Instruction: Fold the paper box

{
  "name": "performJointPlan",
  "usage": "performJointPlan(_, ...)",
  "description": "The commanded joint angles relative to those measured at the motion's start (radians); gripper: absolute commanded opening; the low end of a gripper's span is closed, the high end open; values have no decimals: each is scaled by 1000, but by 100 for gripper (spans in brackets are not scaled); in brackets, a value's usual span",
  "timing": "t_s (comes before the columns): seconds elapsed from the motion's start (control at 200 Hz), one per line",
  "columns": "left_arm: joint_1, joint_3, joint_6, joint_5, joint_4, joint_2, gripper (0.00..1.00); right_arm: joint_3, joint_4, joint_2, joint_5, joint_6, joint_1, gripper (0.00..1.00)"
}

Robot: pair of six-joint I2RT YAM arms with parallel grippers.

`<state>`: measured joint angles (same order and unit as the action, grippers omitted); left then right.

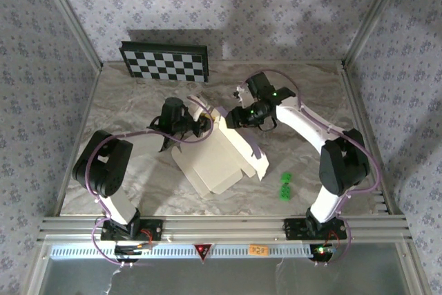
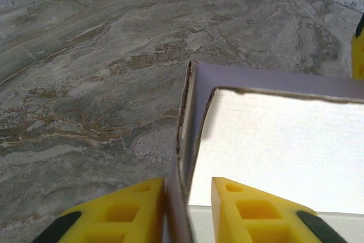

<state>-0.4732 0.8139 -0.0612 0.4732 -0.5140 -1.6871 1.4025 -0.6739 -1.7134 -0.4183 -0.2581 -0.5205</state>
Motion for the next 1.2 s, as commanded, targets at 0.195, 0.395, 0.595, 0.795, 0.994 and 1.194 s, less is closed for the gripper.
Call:
performJointPlan(0.195,-21,-5,71,-14,-51,-8,31,33,-107,-68,215,29,-78,50)
performJointPlan(0.395,-41,5,81,-32,-64,-28,29,47,-109,-75,243,23,-102,50)
performJointPlan(0.595,-69,14,91,-118,-76,-53,20,62,-116,-70,274,17,-123,49)
performJointPlan(0.795,-78,-2,103,-150,-120,-74,7,83,-139,-51,300,17,-134,50)
performJointPlan(0.994,-80,-22,91,-151,-138,-69,4,130,-183,22,280,6,-132,57)
performJointPlan(1.194,-79,-23,82,-146,-141,-69,4,145,-162,111,186,-37,-79,59)
